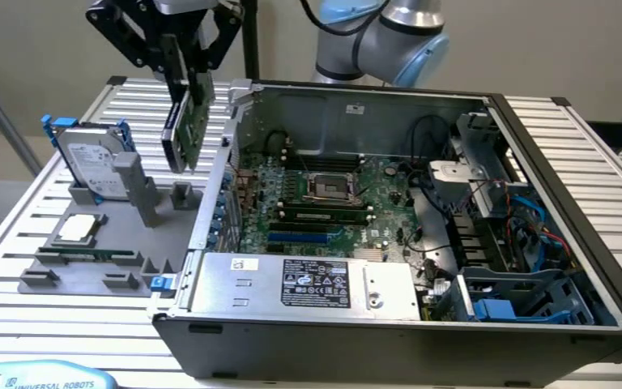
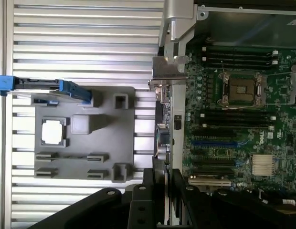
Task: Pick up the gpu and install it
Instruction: 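Pick up the gpu and move the gpu toward the slot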
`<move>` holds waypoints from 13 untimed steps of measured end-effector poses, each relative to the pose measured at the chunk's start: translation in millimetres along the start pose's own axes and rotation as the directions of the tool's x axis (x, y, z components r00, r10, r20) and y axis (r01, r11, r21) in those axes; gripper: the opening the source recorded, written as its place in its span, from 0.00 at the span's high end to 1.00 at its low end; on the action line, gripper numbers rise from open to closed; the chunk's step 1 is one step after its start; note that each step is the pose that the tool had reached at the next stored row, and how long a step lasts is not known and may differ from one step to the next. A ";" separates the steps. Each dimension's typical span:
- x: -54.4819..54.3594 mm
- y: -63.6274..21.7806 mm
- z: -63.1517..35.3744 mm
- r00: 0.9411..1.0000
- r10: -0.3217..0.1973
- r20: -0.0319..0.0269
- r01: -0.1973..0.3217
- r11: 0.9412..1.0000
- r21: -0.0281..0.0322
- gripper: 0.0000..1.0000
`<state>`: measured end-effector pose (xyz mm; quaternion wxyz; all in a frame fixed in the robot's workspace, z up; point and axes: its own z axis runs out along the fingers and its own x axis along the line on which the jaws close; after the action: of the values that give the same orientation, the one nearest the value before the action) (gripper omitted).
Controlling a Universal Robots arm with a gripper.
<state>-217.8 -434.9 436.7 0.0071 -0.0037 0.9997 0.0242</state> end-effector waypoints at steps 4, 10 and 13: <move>-18.1 -0.1 -0.8 1.000 0.000 -0.003 0.000 1.000 0.000 0.73; -45.4 -0.4 2.3 1.000 0.000 -0.004 0.000 1.000 0.002 0.73; -59.0 -0.4 6.0 1.000 0.000 -0.004 0.000 1.000 0.005 0.73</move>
<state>-158.7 -434.6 431.6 0.0050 -0.0037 0.9997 0.0219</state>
